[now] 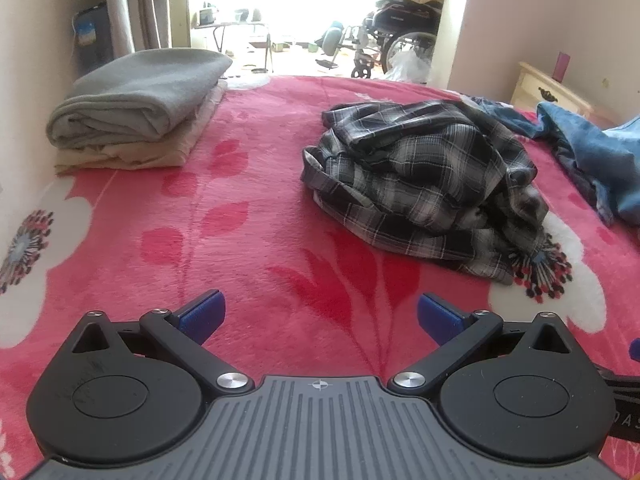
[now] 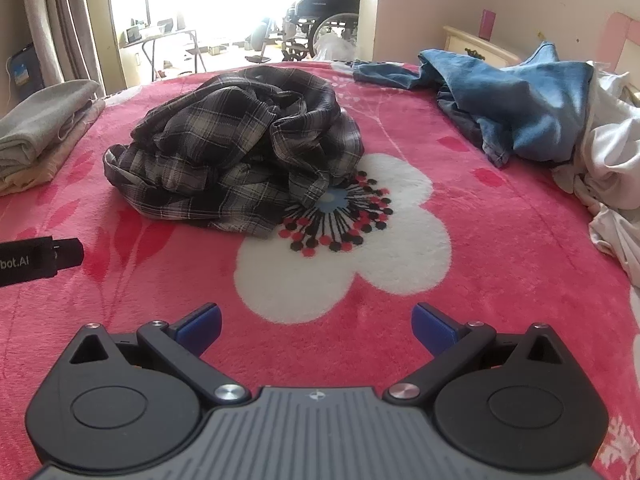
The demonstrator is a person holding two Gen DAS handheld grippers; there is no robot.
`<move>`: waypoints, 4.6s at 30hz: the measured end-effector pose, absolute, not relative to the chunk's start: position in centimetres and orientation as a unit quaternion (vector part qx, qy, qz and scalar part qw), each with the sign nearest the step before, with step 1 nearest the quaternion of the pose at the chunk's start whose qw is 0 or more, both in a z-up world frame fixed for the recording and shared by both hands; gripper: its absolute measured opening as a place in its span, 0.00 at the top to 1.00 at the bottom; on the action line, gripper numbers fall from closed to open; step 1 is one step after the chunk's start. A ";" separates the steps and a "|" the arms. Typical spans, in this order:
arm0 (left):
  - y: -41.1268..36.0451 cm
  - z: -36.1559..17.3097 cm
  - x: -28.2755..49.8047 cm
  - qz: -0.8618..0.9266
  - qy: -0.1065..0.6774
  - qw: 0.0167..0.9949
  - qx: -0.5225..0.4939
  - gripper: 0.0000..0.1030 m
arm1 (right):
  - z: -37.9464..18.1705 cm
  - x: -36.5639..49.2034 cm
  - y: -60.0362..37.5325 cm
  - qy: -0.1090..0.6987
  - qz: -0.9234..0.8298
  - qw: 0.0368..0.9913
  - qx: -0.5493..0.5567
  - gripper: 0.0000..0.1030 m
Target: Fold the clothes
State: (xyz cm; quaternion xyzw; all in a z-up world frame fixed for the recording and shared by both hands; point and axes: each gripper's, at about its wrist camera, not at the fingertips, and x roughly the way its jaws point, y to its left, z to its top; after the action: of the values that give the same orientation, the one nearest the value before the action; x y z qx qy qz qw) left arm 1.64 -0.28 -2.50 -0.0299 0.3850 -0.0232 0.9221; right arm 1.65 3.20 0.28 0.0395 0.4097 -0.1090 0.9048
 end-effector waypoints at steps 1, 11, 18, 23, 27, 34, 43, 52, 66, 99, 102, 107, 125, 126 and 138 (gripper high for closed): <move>-0.3 -2.6 1.8 -0.025 0.384 0.922 -0.032 0.00 | 0.2 1.8 3.1 0.408 -0.108 0.906 0.039 0.00; -1.0 -3.6 4.7 -0.053 0.365 0.929 -0.024 0.00 | -0.3 3.3 0.7 0.367 -0.098 0.924 0.029 0.00; -3.0 -3.3 7.5 -0.111 0.320 0.941 0.012 0.00 | 0.2 6.6 -2.4 0.325 -0.075 0.941 0.050 0.00; -5.0 -3.4 9.6 -0.146 0.291 0.944 0.055 0.00 | 0.4 9.9 -4.1 0.295 -0.021 0.952 0.083 0.00; -6.8 -3.9 10.9 -0.164 0.278 0.941 0.100 0.04 | 0.2 13.5 -4.3 0.288 0.015 0.954 0.088 0.00; -9.3 -5.4 12.8 -0.177 0.283 0.932 0.141 0.42 | -2.2 18.9 -3.5 0.330 0.043 0.941 0.066 0.34; -8.5 -4.5 11.9 -0.168 0.285 0.938 0.100 0.80 | -0.3 15.5 -4.8 0.318 0.067 0.941 0.094 0.92; -5.6 -1.2 8.9 -0.184 0.266 0.945 0.051 0.99 | 7.3 9.1 -7.9 0.228 0.076 0.961 0.137 0.93; -3.1 1.6 3.6 -0.258 0.239 0.934 0.062 0.97 | 16.1 -2.7 -13.6 0.113 0.005 0.977 0.180 0.94; -5.6 -5.8 14.6 -0.187 0.321 0.921 0.121 0.71 | 5.0 13.4 -7.1 0.298 0.029 0.940 0.166 0.07; -5.7 -5.1 13.8 -0.195 0.307 0.924 0.115 0.81 | 4.0 14.4 -6.9 0.317 0.034 0.925 0.205 0.07; -5.6 -2.9 12.2 -0.230 0.283 0.927 0.092 0.84 | 2.8 13.8 -7.2 0.327 0.040 0.912 0.242 0.07; -9.9 -3.8 0.2 -0.411 0.256 0.857 0.177 0.85 | 0.2 17.3 -1.8 0.411 0.090 0.904 0.074 0.41; -10.0 -3.9 -0.2 -0.414 0.255 0.856 0.175 0.85 | -0.2 17.0 -2.2 0.416 0.088 0.901 0.085 0.54; -9.7 -2.1 -5.6 -0.506 0.234 0.822 0.112 0.85 | 4.8 4.4 -10.6 0.355 0.055 0.905 0.228 0.94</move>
State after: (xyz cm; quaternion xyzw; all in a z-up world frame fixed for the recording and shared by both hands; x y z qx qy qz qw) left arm -5.57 -9.69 -2.10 0.1124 0.2336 -0.5063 0.8225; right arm 4.35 -10.55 4.77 0.2276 0.3555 0.0548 0.9049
